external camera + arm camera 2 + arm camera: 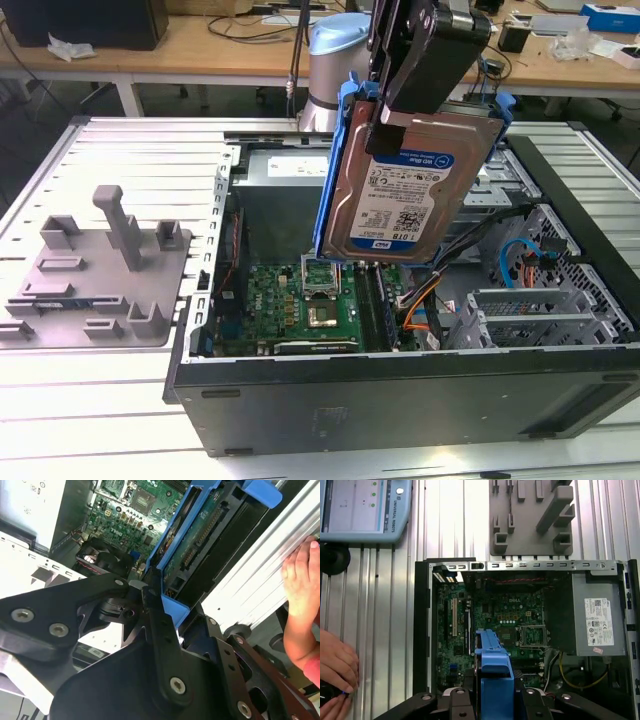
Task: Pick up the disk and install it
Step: 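Insert the disk into the insertion slot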
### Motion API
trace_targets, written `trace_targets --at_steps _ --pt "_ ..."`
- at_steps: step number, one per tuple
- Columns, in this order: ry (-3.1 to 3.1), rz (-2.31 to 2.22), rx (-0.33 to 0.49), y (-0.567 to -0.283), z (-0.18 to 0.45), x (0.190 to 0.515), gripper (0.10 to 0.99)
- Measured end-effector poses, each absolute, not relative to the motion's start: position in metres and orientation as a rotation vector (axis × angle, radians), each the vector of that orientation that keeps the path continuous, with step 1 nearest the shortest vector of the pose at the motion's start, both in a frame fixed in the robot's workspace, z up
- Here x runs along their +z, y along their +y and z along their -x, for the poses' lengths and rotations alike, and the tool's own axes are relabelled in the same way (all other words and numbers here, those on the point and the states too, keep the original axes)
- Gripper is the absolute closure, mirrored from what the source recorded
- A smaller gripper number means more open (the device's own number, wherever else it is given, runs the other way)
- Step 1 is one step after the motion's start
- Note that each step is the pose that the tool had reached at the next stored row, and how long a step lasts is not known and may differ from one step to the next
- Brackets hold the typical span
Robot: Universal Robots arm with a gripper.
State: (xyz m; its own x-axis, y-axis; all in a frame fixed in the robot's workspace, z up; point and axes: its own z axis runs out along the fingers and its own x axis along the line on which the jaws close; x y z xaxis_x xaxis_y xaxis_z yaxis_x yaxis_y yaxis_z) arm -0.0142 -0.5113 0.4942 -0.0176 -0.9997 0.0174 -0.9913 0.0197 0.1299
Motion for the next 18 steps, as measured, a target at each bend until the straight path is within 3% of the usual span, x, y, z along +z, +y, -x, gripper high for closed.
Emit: trace_targets --at_steps 11,18 --pt "-2.161 -2.194 -0.12 -0.5119 0.0155 0.494 0.718" --pt "-2.165 -2.238 -0.077 -0.5172 0.0161 0.4932 0.718"
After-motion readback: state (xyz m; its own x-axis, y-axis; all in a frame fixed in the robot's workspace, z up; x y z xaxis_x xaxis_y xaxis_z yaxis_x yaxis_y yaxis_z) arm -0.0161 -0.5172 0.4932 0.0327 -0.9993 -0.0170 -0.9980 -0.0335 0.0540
